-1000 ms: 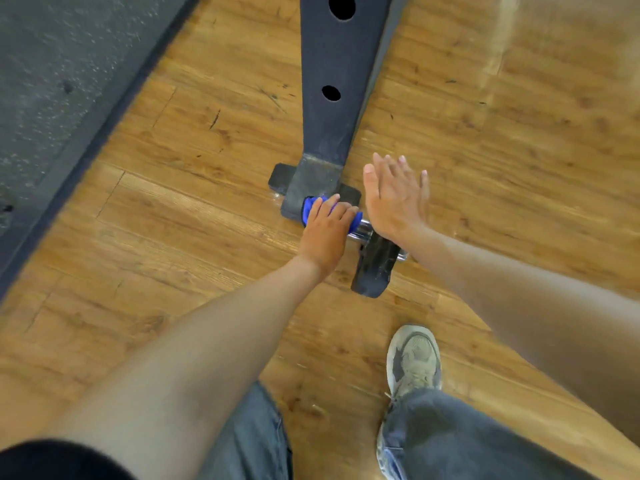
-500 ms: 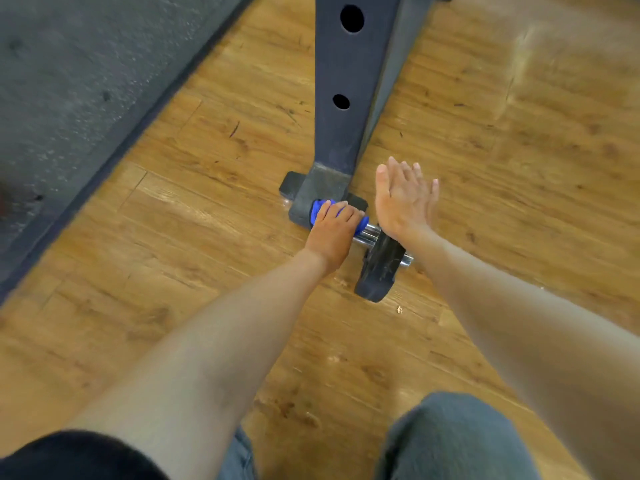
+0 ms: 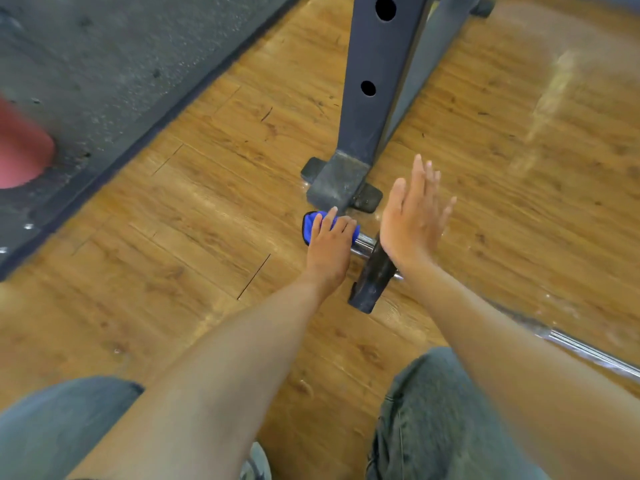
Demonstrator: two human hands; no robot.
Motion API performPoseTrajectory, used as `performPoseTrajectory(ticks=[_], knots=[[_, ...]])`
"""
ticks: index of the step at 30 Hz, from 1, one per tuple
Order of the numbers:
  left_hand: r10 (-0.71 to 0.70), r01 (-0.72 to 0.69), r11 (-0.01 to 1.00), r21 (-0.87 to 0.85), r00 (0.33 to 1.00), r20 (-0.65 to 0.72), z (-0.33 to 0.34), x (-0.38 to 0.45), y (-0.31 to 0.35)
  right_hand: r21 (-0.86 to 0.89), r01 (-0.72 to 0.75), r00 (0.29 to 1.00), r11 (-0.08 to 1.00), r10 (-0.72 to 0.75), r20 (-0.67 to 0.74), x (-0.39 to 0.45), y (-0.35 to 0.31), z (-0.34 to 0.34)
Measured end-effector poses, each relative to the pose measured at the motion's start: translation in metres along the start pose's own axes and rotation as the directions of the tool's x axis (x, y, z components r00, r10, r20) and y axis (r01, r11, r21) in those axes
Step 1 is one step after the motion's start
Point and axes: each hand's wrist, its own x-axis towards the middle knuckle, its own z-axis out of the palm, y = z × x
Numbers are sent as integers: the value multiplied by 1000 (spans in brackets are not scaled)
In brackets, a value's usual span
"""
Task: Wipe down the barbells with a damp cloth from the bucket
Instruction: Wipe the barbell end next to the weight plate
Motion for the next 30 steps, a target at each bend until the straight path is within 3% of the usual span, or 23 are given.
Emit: performPoseTrajectory(ticks=[4, 7, 10, 15, 20, 25, 28, 30], knots=[[224, -225, 974, 11, 972, 70, 1, -23, 0, -238, -6, 944, 971, 84, 319, 47, 14, 2], [48, -48, 999, 15, 999, 5, -4, -28, -39, -197, -36, 882, 980, 124, 454, 33, 19, 17], [-28, 28, 1000, -3, 1000, -3, -2, -45, -22, -176, -19, 901, 984, 93, 423, 15, 20, 16], [219, -211, 974, -78, 970, 103, 0, -58, -3, -144, -65, 908, 988, 118, 401, 3, 28, 6], [-30, 31, 999, -31, 999, 27, -7, -52, -22, -48, -54, 942, 997, 67, 327, -14, 16, 16], [220, -216, 970, -113, 975, 18, 6, -77, -11, -55, -12, 972, 998, 24, 232, -47, 19, 18], [119, -117, 990, -80, 993, 21, 1, -83, -34, -38, 35, 995, 999, -31, 96, -85, 24, 16], [51, -56, 992, -112, 998, -48, 11, -106, -20, -29, 75, 996, 997, -74, 41, -114, 21, 13]])
